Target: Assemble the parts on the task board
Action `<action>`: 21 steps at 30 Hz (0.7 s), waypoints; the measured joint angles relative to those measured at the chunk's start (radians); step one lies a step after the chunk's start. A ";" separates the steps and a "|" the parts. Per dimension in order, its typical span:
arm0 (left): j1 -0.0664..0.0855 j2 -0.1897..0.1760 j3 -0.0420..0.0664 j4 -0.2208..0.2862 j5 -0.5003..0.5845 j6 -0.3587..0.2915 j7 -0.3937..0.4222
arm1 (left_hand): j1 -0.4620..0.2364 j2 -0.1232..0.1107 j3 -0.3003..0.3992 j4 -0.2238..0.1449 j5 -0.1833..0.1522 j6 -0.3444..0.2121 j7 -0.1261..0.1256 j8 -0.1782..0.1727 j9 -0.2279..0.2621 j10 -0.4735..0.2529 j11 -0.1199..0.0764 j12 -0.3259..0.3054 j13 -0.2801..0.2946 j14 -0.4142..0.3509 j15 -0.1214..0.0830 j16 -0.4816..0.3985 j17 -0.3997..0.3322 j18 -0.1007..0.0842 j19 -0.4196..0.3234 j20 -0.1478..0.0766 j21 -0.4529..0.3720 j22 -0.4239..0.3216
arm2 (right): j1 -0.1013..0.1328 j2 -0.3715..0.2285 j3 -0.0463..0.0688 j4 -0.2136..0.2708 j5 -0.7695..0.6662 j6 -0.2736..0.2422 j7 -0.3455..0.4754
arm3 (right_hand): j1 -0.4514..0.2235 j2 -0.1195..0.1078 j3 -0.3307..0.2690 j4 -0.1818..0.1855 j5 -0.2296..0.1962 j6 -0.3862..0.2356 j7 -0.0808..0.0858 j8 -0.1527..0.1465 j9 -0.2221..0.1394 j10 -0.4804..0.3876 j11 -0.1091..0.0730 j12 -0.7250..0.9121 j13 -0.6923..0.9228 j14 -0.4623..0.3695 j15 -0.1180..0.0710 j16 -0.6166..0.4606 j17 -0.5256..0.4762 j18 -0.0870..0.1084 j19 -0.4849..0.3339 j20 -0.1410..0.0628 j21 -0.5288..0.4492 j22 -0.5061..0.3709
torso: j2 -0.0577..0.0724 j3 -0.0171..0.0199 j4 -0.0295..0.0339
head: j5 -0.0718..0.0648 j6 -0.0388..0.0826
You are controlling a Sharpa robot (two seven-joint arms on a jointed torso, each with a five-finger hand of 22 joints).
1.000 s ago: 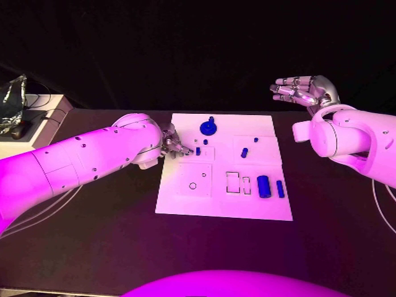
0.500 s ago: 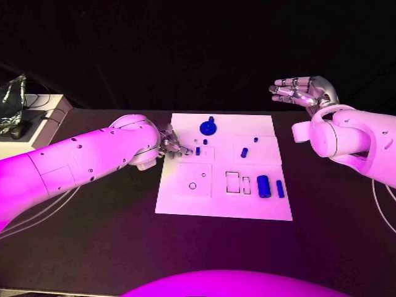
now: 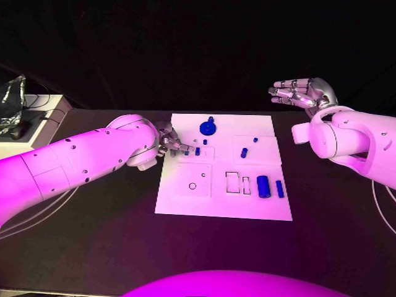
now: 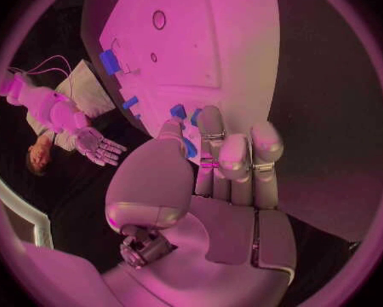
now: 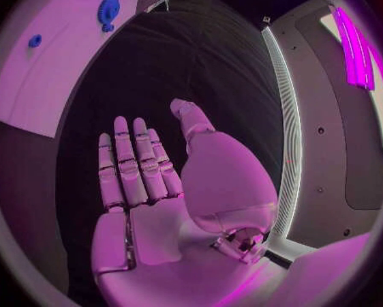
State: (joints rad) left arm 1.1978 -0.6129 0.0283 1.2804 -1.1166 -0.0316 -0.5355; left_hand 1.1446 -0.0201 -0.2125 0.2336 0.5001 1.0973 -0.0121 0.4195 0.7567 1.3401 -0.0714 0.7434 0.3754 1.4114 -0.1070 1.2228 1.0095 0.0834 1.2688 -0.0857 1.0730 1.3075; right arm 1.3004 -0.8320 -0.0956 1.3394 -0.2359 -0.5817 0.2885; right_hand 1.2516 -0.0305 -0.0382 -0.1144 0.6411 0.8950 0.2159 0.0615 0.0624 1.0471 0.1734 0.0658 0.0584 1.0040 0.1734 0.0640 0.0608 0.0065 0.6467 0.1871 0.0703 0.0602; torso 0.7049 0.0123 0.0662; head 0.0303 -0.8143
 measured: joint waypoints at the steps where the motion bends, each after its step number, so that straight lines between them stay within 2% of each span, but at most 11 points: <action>1: 0.000 -0.001 0.002 0.002 0.004 -0.006 0.004 | 0.000 0.000 0.001 0.006 0.000 0.000 0.000 0.000 0.000 0.000 0.000 0.000 0.000 0.000 0.000 0.000 0.000 0.000 0.000 0.000 0.000 0.000 | 0.000 0.000 0.000 0.000 0.000 0.000 0.000 | 0.000 0.000 0.000 0.000 0.000 0.000 0.000 0.000 0.000 0.000 0.000 0.000 0.000 0.000 0.000 0.000 0.000 0.000 0.000 0.000 0.000 0.000 | 0.000 0.0001 0.0002 | 0.000 0.000; 4: 0.000 -0.003 0.004 0.006 0.015 -0.019 0.013 | 0.000 0.000 0.005 0.018 -0.001 0.000 0.000 0.000 0.000 0.000 0.000 0.000 0.000 0.000 0.000 0.000 -0.001 0.000 0.000 0.000 0.000 0.000 | 0.000 0.000 0.000 0.000 0.000 0.001 -0.001 | 0.000 0.000 0.000 0.000 0.000 0.000 0.000 0.000 0.000 0.000 0.000 0.000 0.000 0.000 0.000 0.000 0.000 0.000 0.000 0.000 0.000 0.000 | 0.000 0.0005 0.0004 | 0.001 0.000; 10: 0.000 -0.008 0.009 0.008 0.033 -0.037 0.028 | 0.000 0.000 0.006 0.019 -0.004 0.000 0.000 0.000 0.001 0.000 0.000 0.000 0.000 0.000 0.000 0.000 -0.006 0.000 0.000 0.000 -0.007 0.000 | -0.001 0.000 0.000 0.000 -0.001 0.002 -0.002 | 0.000 0.000 0.000 0.000 0.000 0.000 0.000 0.000 0.000 0.000 0.000 0.000 0.000 0.000 0.000 0.000 0.000 0.000 0.000 0.000 0.000 0.000 | 0.000 0.0011 -0.0005 | 0.002 0.001; 13: 0.000 -0.010 0.013 0.006 0.040 -0.043 0.032 | 0.000 0.000 0.007 0.020 -0.004 -0.008 0.008 0.000 0.001 -0.004 0.004 0.000 0.000 0.000 0.000 -0.006 -0.015 0.000 -0.003 -0.003 -0.019 0.000 | -0.001 -0.001 0.000 0.000 -0.001 0.002 -0.003 | 0.000 0.000 0.000 0.000 0.000 0.000 0.000 0.000 0.000 0.000 0.000 0.000 0.000 0.000 0.000 0.000 0.000 0.000 0.000 0.000 0.000 0.000 | 0.000 0.0017 -0.0006 | 0.002 0.001; 17: -0.001 -0.016 0.030 0.001 0.049 -0.051 0.040 | 0.025 0.020 0.010 0.011 -0.004 -0.030 0.018 -0.002 0.001 -0.024 0.013 0.000 -0.002 -0.004 0.004 -0.036 -0.046 0.000 -0.018 -0.008 -0.050 0.000 | -0.001 -0.003 0.000 0.002 -0.002 0.002 -0.003 | 0.000 0.000 0.003 -0.003 0.004 0.000 0.000 0.000 0.000 0.000 0.000 0.000 0.000 0.000 0.000 0.000 0.000 0.000 0.000 0.000 0.000 0.000 | 0.000 0.0017 -0.0009 | 0.002 0.002; 20: 0.000 -0.019 0.041 -0.003 0.055 -0.056 0.049 | 0.057 0.021 0.011 -0.015 -0.001 -0.057 0.033 -0.021 -0.007 -0.046 0.021 0.000 -0.002 -0.005 0.005 -0.047 -0.059 0.000 -0.023 -0.010 -0.059 0.000 | -0.001 -0.004 0.000 0.004 -0.002 0.002 -0.003 | 0.000 0.000 0.005 -0.005 0.004 0.000 0.000 0.000 0.000 0.000 0.000 0.000 0.000 0.000 0.000 0.000 0.000 0.000 0.006 0.002 0.000 0.000 | 0.000 0.0020 -0.0006 | 0.001 0.004; 21: 0.000 -0.020 0.044 -0.004 0.058 -0.057 0.055 | 0.072 0.021 0.012 -0.028 0.002 -0.075 0.045 -0.040 -0.025 -0.068 0.031 0.000 -0.001 -0.013 0.013 -0.047 -0.059 0.000 -0.029 -0.003 -0.067 0.000 | -0.001 -0.004 0.000 0.005 -0.002 0.002 -0.003 | 0.000 0.000 0.007 -0.007 0.004 0.000 0.000 0.000 0.000 0.000 0.000 0.000 0.000 0.000 0.000 0.000 0.000 0.000 0.011 0.001 0.000 0.000 | 0.000 0.0021 -0.0004 | 0.001 0.005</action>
State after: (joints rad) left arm 1.1976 -0.6333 0.0722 1.2766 -1.0585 -0.0885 -0.4802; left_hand 1.2169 0.0011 -0.2004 0.2054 0.5017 1.0223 0.0331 0.3792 0.7317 1.2723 -0.0408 0.7430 0.3745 1.3986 -0.0943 1.1754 0.9505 0.0835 1.2394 -0.0889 1.0062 1.3074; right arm 1.2992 -0.8365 -0.0957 1.3440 -0.2377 -0.5795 0.2855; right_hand 1.2516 -0.0305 -0.0311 -0.1215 0.6450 0.8950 0.2159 0.0615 0.0623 1.0472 0.1735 0.0658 0.0584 1.0041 0.1735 0.0640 0.0610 0.0067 0.6575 0.1877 0.0703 0.0603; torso 0.7052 0.0144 0.0658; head 0.0311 -0.8093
